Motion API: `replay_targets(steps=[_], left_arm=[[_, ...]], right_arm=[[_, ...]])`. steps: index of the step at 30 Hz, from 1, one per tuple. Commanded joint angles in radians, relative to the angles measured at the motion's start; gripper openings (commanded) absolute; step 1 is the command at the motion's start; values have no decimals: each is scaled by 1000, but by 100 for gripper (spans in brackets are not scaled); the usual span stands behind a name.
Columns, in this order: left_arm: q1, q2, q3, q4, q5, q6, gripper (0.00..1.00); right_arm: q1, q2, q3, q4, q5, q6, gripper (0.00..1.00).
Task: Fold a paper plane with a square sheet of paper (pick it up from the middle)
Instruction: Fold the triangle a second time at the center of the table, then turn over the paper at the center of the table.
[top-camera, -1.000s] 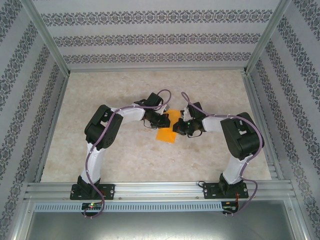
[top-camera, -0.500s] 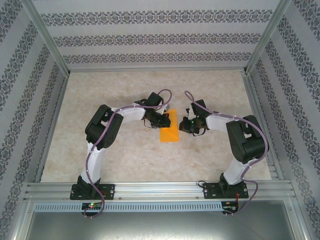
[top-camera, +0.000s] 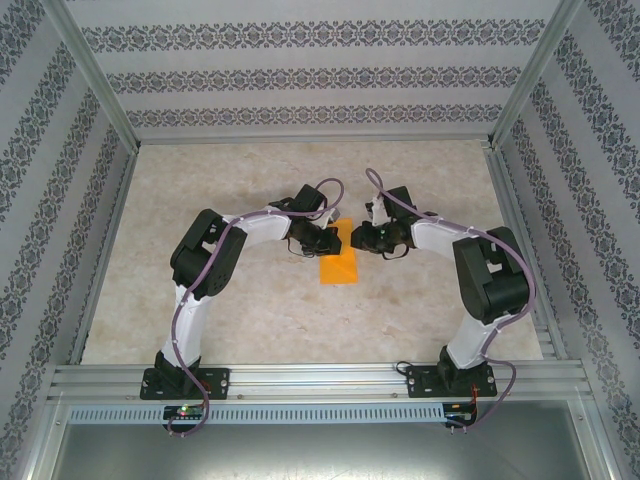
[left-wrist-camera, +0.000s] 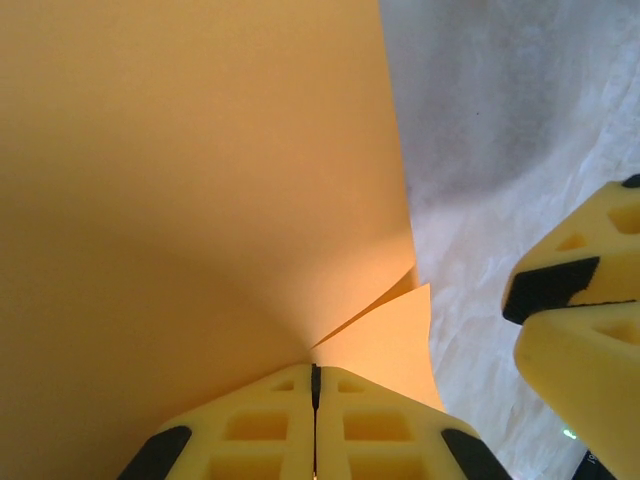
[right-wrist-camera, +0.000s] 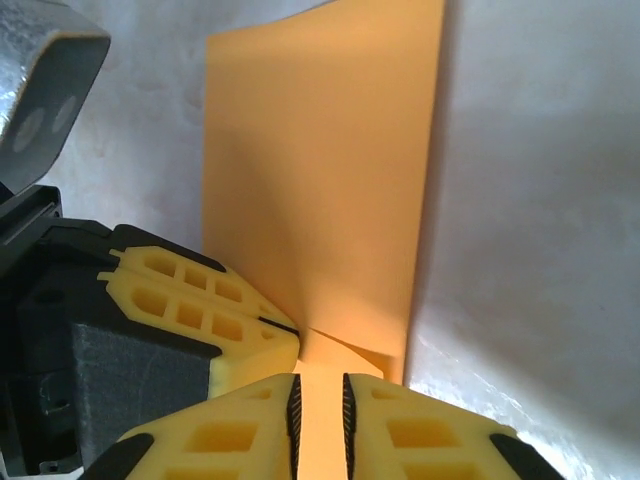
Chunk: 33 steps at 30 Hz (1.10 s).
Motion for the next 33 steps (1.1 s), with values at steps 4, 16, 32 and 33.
replay_targets(steps=[4, 16, 32, 33], left_arm=[[14, 9, 38, -55, 3, 24, 10], [14, -31, 65, -80, 14, 39, 14], [14, -113, 68, -179, -55, 108, 21], [14, -116, 68, -186, -61, 114, 23]], right_arm=[[-24, 59, 47, -36, -62, -75, 22], [-31, 85, 45, -49, -114, -113, 27], [-35, 57, 19, -29, -123, -127, 34], [-34, 54, 16, -29, -129, -127, 35]])
